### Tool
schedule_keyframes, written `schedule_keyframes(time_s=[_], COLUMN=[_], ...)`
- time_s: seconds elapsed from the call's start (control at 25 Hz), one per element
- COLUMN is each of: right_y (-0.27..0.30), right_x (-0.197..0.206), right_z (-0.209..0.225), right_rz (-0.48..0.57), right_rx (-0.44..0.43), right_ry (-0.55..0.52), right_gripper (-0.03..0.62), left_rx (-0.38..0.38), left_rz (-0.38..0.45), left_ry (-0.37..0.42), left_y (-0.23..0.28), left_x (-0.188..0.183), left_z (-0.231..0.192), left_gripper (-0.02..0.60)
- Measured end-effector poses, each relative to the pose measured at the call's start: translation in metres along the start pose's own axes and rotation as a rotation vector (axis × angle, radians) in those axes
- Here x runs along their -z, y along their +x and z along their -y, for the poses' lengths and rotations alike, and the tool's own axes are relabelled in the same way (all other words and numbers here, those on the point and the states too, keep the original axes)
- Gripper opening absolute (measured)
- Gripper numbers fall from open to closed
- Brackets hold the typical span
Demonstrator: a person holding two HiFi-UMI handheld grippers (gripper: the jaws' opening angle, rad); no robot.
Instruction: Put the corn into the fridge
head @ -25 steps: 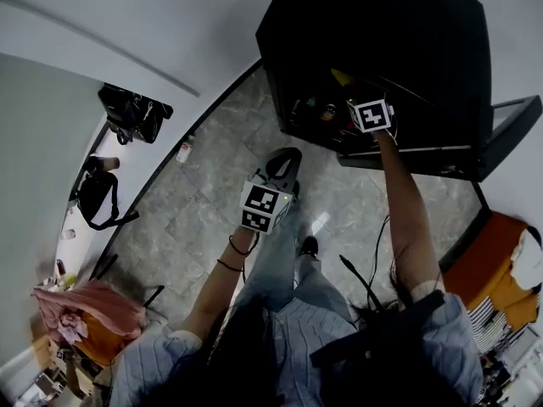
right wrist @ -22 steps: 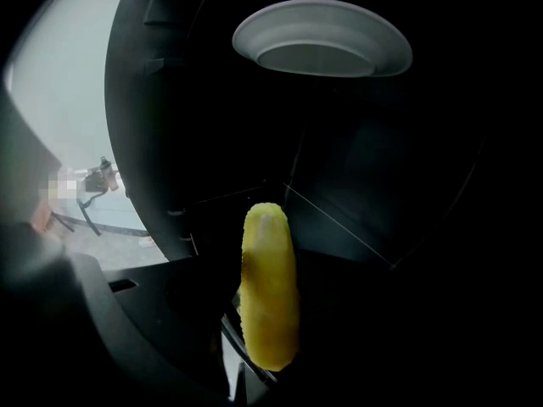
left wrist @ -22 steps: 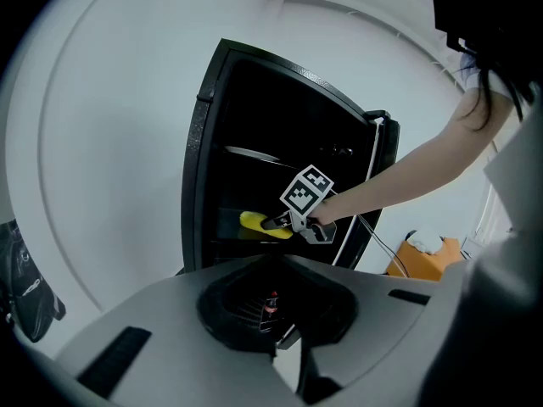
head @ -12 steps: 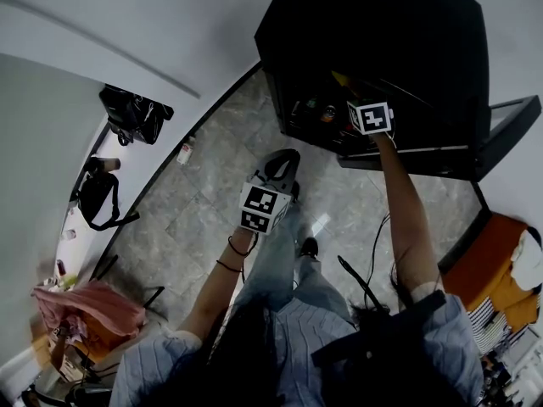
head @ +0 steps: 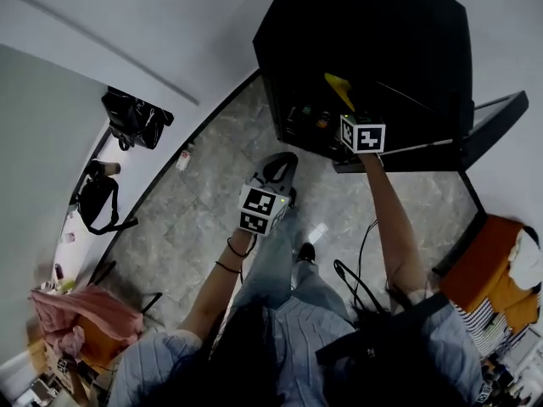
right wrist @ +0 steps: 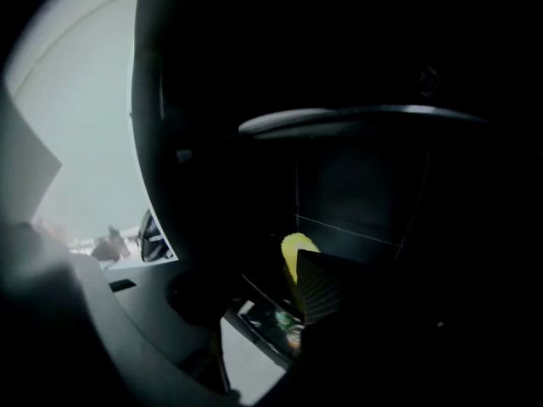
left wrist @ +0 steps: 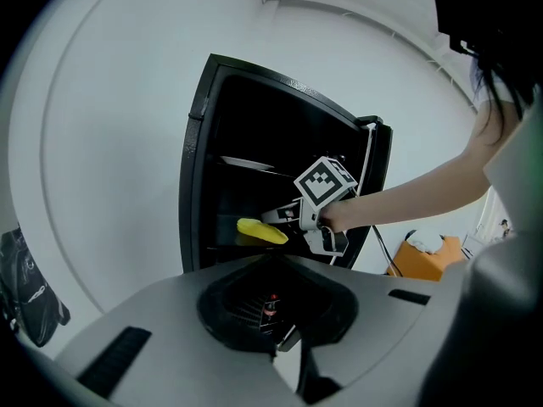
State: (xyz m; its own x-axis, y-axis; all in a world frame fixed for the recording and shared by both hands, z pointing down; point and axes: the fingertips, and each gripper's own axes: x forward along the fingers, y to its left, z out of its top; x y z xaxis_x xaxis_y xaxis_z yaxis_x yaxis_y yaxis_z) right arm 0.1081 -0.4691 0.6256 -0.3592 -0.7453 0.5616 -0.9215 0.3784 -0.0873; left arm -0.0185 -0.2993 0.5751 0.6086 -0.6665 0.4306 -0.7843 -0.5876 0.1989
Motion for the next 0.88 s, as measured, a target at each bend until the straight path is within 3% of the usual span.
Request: schedule_keyframes(time_s=[0.2, 0.6, 0.88], right_y=[-0.033, -0.124, -0.193], right_x=[-0.009, -0.004, 0.001], right_z=[-0.022, -0.080, -0.104], right_rz=[0.062, 0.148, 0.197], right_rx=[-0.044, -0.233, -0.286], right_ry=[0.089, 0.331, 0.381], right_gripper=[0.212, 0.212, 0.212], left_rx=[0.008, 0.007, 0.002], left_rz=[0.014, 0.038, 0.078], left_ry=[0.001, -0.006, -0.002], left_y=[-0.008, -0.034, -0.062], left_x=[-0.007, -0.019, -0.030], left_z=[0.009, 0.037, 0.070], left_gripper=[0.020, 0.018, 0.018])
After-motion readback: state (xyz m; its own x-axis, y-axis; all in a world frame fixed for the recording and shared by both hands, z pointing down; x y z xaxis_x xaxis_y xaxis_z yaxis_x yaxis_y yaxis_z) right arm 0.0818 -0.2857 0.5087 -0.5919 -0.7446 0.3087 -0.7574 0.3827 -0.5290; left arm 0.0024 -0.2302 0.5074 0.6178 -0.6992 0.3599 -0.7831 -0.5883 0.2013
